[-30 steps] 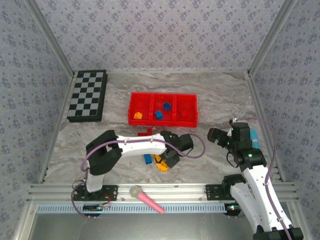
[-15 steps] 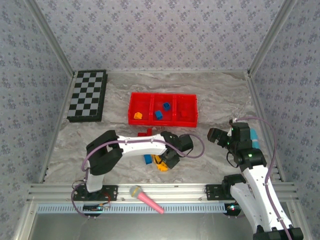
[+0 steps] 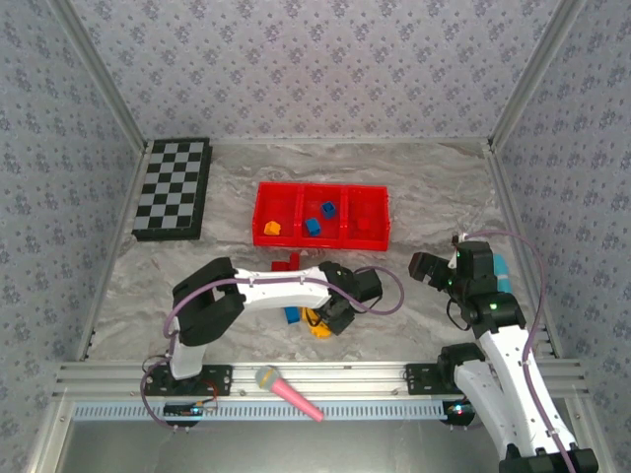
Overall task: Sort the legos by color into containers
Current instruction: Pick up the lego from the middle-left of the table.
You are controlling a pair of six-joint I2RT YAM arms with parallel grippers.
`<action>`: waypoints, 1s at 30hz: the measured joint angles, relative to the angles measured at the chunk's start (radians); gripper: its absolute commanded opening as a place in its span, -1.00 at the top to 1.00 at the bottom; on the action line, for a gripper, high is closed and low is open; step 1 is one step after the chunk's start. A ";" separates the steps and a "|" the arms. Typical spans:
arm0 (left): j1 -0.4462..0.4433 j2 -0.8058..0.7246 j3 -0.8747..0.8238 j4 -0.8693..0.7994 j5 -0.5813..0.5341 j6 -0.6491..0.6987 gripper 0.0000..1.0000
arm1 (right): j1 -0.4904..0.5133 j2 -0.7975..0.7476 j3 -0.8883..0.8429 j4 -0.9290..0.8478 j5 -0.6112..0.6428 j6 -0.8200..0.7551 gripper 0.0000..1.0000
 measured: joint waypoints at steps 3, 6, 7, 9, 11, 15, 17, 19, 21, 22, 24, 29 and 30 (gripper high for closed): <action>-0.004 0.012 0.005 -0.010 -0.007 -0.008 0.22 | 0.000 0.000 0.000 0.000 0.000 0.000 -0.99; -0.004 0.018 0.014 -0.019 -0.015 -0.014 0.31 | 0.000 0.000 0.000 0.000 0.000 0.000 -0.99; -0.004 0.018 0.015 -0.019 -0.015 -0.017 0.33 | 0.000 0.000 0.000 0.000 0.000 0.000 -0.99; -0.005 0.018 0.018 -0.022 -0.016 -0.018 0.37 | 0.000 0.000 0.000 0.000 0.000 0.000 -0.99; -0.008 0.018 0.019 -0.026 -0.020 -0.018 0.44 | 0.000 0.000 0.000 0.000 0.000 0.000 -0.99; -0.017 0.018 0.026 -0.048 -0.057 -0.021 0.54 | 0.000 0.000 0.000 0.000 0.003 0.000 -0.99; -0.018 0.018 0.031 -0.055 -0.081 -0.025 0.55 | 0.000 0.000 0.000 0.000 0.003 0.000 -0.99; -0.018 0.013 0.036 -0.059 -0.105 -0.025 0.57 | 0.000 0.000 0.000 0.000 0.005 0.000 -0.99; -0.010 -0.008 0.041 -0.064 -0.130 -0.025 0.58 | 0.000 -0.001 0.000 0.000 0.008 0.000 -0.99; -0.004 -0.021 0.042 -0.064 -0.137 -0.025 0.58 | 0.000 -0.001 0.000 0.000 0.011 0.000 -0.99; 0.027 -0.061 0.045 -0.063 -0.156 -0.025 0.58 | 0.000 -0.001 0.000 0.000 0.011 0.000 -0.99; 0.183 -0.167 0.072 -0.056 -0.198 -0.020 0.53 | 0.000 -0.007 0.000 0.000 0.011 0.000 -0.99; 0.222 -0.182 0.085 -0.053 -0.206 -0.016 0.53 | 0.000 -0.008 0.000 0.000 0.011 0.000 -0.99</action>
